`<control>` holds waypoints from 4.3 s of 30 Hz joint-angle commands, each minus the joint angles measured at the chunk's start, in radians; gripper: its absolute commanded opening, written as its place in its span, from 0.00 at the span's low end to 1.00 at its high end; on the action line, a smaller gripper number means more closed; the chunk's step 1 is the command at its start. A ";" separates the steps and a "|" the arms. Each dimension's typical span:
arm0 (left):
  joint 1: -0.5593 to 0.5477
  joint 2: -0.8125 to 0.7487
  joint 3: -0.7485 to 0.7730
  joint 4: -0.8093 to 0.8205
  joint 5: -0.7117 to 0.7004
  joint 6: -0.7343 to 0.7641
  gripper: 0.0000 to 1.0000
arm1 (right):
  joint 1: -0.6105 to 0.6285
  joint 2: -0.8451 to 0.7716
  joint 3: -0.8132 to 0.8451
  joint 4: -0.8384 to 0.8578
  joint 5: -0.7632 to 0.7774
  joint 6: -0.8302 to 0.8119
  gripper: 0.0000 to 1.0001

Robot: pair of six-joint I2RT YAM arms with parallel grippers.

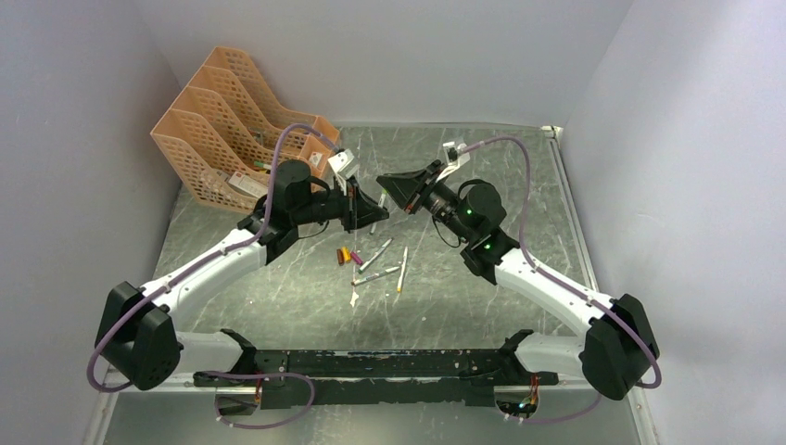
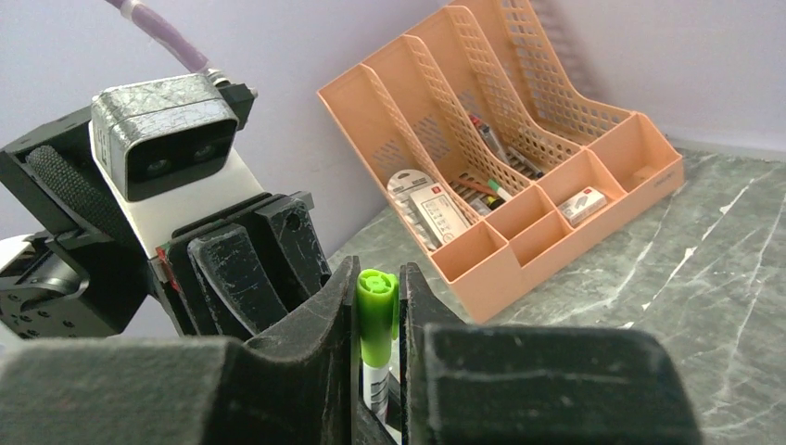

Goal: Insert the pens into the pen caps

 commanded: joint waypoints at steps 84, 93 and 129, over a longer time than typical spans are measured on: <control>0.052 0.819 0.703 -0.695 -0.779 0.033 0.49 | -0.027 0.002 -0.193 -0.530 0.186 0.062 0.43; -0.069 0.518 0.447 -0.455 -1.009 0.014 0.54 | 0.083 0.225 -0.064 -0.705 0.459 0.106 0.60; -0.089 0.153 0.133 -0.249 -0.641 -0.021 0.39 | 0.179 0.294 0.143 -0.866 0.757 0.227 0.00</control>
